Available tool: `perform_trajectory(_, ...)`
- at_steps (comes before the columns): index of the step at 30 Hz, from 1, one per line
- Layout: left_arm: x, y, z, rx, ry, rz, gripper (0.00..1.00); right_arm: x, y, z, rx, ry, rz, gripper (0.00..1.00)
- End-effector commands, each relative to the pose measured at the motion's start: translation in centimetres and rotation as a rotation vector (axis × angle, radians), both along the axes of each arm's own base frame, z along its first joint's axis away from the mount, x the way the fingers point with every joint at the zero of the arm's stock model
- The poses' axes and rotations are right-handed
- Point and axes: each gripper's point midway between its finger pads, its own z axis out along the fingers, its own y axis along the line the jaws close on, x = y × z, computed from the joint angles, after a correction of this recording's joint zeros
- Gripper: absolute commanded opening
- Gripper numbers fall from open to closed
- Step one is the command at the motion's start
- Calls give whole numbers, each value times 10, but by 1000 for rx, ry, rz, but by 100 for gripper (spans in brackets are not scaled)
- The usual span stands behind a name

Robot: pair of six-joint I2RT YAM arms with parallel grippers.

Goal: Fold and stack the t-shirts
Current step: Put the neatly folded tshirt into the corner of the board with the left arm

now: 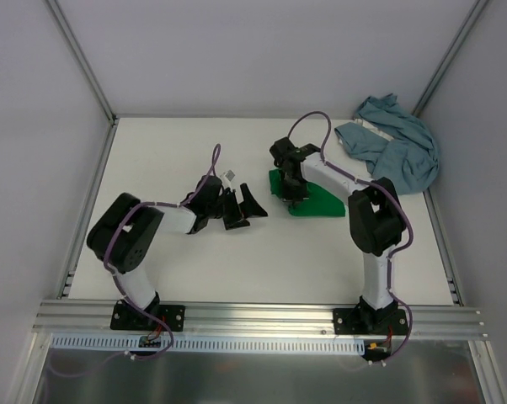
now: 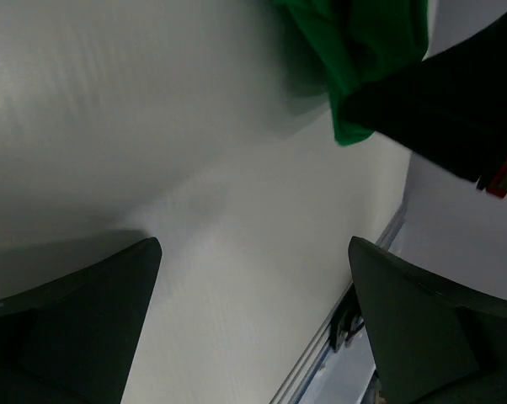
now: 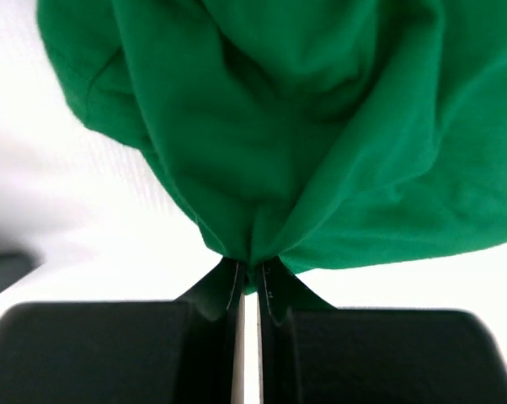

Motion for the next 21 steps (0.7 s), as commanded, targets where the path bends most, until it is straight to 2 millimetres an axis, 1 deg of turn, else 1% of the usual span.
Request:
perform_trajectory(1, 31, -37, 38, -328, -52, 20, 99, 2, 8, 30, 76, -63, -24, 1)
perform_trajectory(2, 33, -39, 34, -359, -39, 40, 99, -1, 9, 32, 90, -63, -23, 0)
perform_trajectory(3, 38, -42, 47, -442, -70, 58, 99, -1, 10, 33, 98, -63, -23, 0)
perform_trajectory(4, 44, -40, 33, -448, -53, 94, 99, -2, 12, 35, 106, -67, -26, 1)
perform_trajectory(5, 46, -41, 39, -490, -77, 104, 99, -3, 12, 37, 114, -67, -28, 0)
perform_trajectory(7, 51, -38, 33, -491, -84, 143, 99, -5, 14, 39, 130, -70, -31, 0)
perform_trajectory(8, 51, -37, 31, -487, -91, 150, 99, -6, 14, 38, 133, -66, -31, 1)
perform_trajectory(13, 62, -36, 38, -474, -150, 170, 99, -12, 18, 39, 154, -62, -29, 1)
perform_trajectory(14, 69, -38, 41, -467, -166, 172, 99, -14, 19, 38, 157, -59, -30, 1)
perform_trajectory(16, 74, -41, 39, -453, -158, 170, 99, -16, 22, 40, 164, -62, -26, 0)
perform_trajectory(17, 79, -45, 44, -459, -171, 167, 99, -18, 23, 40, 167, -61, -27, 1)
perform_trajectory(21, 90, -51, 48, -456, -182, 163, 99, -21, 30, 45, 179, -66, -13, 1)
